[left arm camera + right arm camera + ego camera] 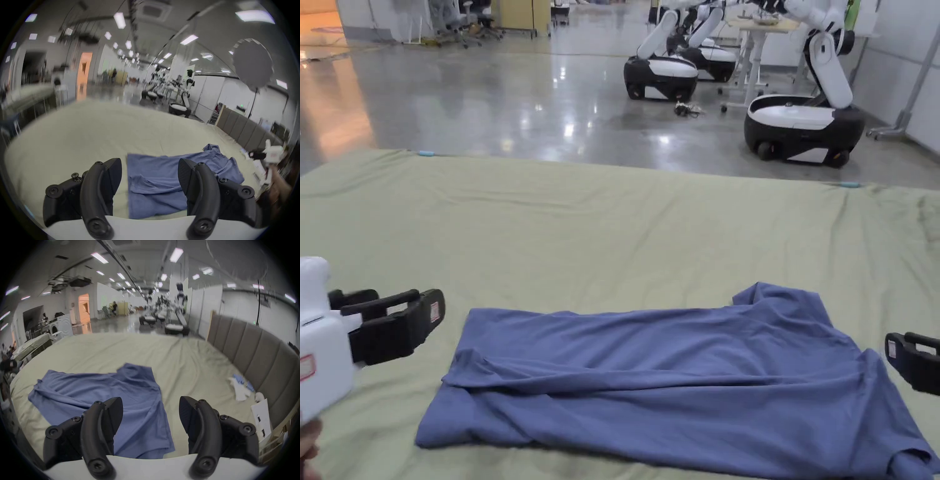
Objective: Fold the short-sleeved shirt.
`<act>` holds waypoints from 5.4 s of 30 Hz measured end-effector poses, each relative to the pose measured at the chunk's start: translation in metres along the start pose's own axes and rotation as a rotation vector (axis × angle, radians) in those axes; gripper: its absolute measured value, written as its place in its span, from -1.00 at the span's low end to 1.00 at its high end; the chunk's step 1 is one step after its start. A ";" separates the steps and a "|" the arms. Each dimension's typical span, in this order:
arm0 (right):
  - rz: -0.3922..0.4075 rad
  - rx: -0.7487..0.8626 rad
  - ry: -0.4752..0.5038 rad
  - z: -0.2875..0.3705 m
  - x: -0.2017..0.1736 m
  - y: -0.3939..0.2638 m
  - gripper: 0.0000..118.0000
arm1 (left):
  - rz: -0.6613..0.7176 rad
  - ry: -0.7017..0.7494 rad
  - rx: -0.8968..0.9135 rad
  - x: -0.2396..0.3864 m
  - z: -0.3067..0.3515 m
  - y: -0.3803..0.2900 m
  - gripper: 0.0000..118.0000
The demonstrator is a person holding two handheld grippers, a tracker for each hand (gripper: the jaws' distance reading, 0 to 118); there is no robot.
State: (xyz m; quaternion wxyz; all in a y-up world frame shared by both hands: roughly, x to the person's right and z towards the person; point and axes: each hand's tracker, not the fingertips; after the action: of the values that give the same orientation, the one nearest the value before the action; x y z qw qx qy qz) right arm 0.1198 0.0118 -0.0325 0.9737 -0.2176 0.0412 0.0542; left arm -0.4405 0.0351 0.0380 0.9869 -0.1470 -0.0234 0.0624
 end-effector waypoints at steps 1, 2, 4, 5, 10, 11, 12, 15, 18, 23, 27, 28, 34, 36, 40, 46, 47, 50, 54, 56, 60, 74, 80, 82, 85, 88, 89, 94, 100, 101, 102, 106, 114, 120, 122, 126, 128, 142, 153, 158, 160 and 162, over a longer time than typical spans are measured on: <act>-0.007 0.030 0.005 0.015 -0.006 -0.002 0.36 | -0.041 0.002 0.031 0.008 0.015 0.001 0.23; -0.017 0.053 0.020 0.032 -0.013 -0.004 0.37 | -0.089 0.000 0.062 0.017 0.031 0.001 0.23; -0.040 0.097 0.032 0.055 -0.025 -0.013 0.35 | -0.145 0.001 0.106 0.032 0.056 -0.001 0.20; -0.045 0.102 0.041 0.068 -0.031 -0.018 0.31 | -0.156 -0.010 0.108 0.038 0.067 -0.003 0.19; -0.024 0.150 0.039 0.110 -0.064 -0.040 -0.86 | -0.179 -0.007 0.129 0.066 0.105 -0.022 -0.83; -0.012 0.141 0.032 0.113 -0.069 -0.044 -0.98 | -0.174 0.000 0.136 0.070 0.111 -0.026 -0.84; -0.017 0.141 0.030 0.117 -0.074 -0.050 -1.00 | -0.140 -0.033 0.132 0.068 0.114 -0.033 -0.87; -0.070 0.077 0.095 0.121 -0.083 -0.057 -1.00 | -0.129 -0.012 0.132 0.075 0.118 -0.049 -0.95; -0.059 0.113 0.081 0.125 -0.089 -0.059 -1.00 | -0.125 -0.016 0.072 0.069 0.114 -0.052 -0.96; -0.065 0.129 0.101 0.122 -0.086 -0.051 -1.00 | -0.064 -0.004 0.037 0.052 0.106 -0.052 -0.96; -0.079 0.134 0.118 0.120 -0.083 -0.049 -1.00 | 0.022 -0.005 -0.092 0.027 0.071 -0.059 -0.95; -0.090 0.131 0.127 0.119 -0.081 -0.050 -1.00 | 0.037 -0.019 -0.134 0.024 0.060 -0.059 -0.89; -0.131 0.092 0.127 0.116 -0.070 -0.062 -1.00 | 0.148 -0.006 -0.371 -0.012 -0.041 -0.093 0.07; -0.141 0.073 0.119 0.117 -0.065 -0.068 -1.00 | 0.160 0.017 -0.435 -0.020 -0.074 -0.103 0.06; -0.151 0.035 0.082 0.115 -0.052 -0.077 -1.00 | 0.163 0.026 -0.559 -0.024 -0.115 -0.121 -0.63; -0.212 -0.041 0.044 0.101 -0.028 -0.089 -1.00 | -0.046 0.083 -0.605 -0.002 -0.124 -0.126 -0.78; -0.219 -0.058 0.043 0.094 -0.024 -0.089 -1.00 | -0.066 0.088 -0.617 0.001 -0.126 -0.128 -0.79; -0.241 -0.102 0.022 0.058 -0.005 -0.090 -0.98 | -0.043 0.087 -0.631 0.000 -0.130 -0.127 -0.79; -0.285 -0.198 -0.013 -0.011 0.025 -0.095 0.52 | -0.034 0.081 -0.635 -0.003 -0.128 -0.126 -0.79; -0.333 -0.266 -0.035 -0.049 0.041 -0.099 0.47 | -0.032 0.080 -0.633 0.002 -0.124 -0.123 -0.79; -0.420 -0.454 -0.019 -0.104 0.055 -0.116 0.12 | -0.027 0.084 -0.631 0.005 -0.120 -0.122 -0.79; -0.307 -0.309 -0.116 0.008 0.038 -0.088 -0.87 | 0.091 -0.038 -0.435 -0.016 -0.005 -0.081 -0.84; -0.320 -0.319 -0.114 0.076 0.030 -0.123 -0.87 | 0.100 -0.046 -0.474 -0.023 0.042 -0.111 -0.84; -0.317 -0.319 -0.116 0.089 0.024 -0.134 -0.87 | 0.111 -0.045 -0.483 -0.024 0.049 -0.120 -0.84; -0.278 -0.329 -0.105 0.088 0.016 -0.141 -0.85 | 0.121 -0.056 -0.483 -0.029 0.048 -0.128 -0.72; -0.232 -0.325 -0.146 0.083 0.017 -0.140 0.01 | 0.106 -0.006 -0.405 -0.028 0.057 -0.124 0.08; -0.239 -0.294 -0.147 0.088 0.018 -0.137 0.10 | 0.101 -0.010 -0.353 -0.027 0.066 -0.117 0.10; -0.249 -0.046 -0.065 0.114 0.007 -0.110 0.19 | -0.020 0.023 -0.037 0.003 0.113 -0.073 0.11; -0.144 0.057 -0.009 0.133 -0.041 -0.077 0.19 | -0.107 0.059 0.122 0.054 0.141 -0.047 0.11; -0.135 0.073 0.011 0.136 -0.050 -0.073 0.19 | -0.084 0.054 0.136 0.058 0.143 -0.046 0.11; -0.124 0.082 0.029 0.139 -0.059 -0.070 0.19 | -0.067 0.035 0.142 0.062 0.145 -0.045 0.11; -0.084 0.123 0.117 0.149 -0.083 -0.062 0.17 | -0.106 0.021 0.156 0.077 0.153 -0.042 0.10; -0.016 0.145 0.129 0.154 -0.111 -0.049 -1.00 | -0.116 0.017 0.134 0.071 0.152 -0.047 -0.95; -0.020 0.133 0.154 0.150 -0.118 -0.048 -1.00 | -0.065 -0.001 0.080 0.058 0.139 -0.045 -0.95; -0.011 0.121 0.160 0.148 -0.122 -0.049 -1.00 | -0.036 -0.007 0.064 0.050 0.130 -0.042 -0.95; -0.005 0.100 0.180 0.143 -0.114 -0.058 -1.00 | -0.027 -0.002 0.033 0.034 0.098 -0.035 -0.95; 0.000 0.089 0.187 0.138 -0.110 -0.061 -1.00 | -0.042 -0.004 -0.043 0.025 0.068 -0.028 -0.95; -0.116 -0.009 0.165 0.114 -0.057 -0.093 -1.00 | 0.104 0.122 -0.695 -0.053 -0.183 -0.061 -0.12; -0.228 -0.086 0.129 0.071 -0.004 -0.073 -1.00 | -0.054 0.149 -0.790 -0.020 -0.215 -0.086 -0.79; -0.250 -0.193 0.160 -0.014 0.028 -0.006 0.44 | -0.123 0.171 -0.824 -0.012 -0.224 -0.087 -0.79; -0.214 -0.285 0.144 -0.058 0.037 0.012 0.43 | -0.127 0.174 -0.836 -0.006 -0.219 -0.084 -0.79; -0.156 -0.429 0.083 -0.110 0.041 0.023 0.42 | -0.107 0.183 -0.852 -0.005 -0.221 -0.082 -0.79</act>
State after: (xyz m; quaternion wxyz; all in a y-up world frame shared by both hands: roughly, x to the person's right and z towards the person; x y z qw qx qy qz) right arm 0.1516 -0.0115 -0.1456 0.9039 -0.4241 0.0517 -0.0225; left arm -0.4218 -0.1073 -0.1492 0.8380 -0.5443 0.0329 -0.0171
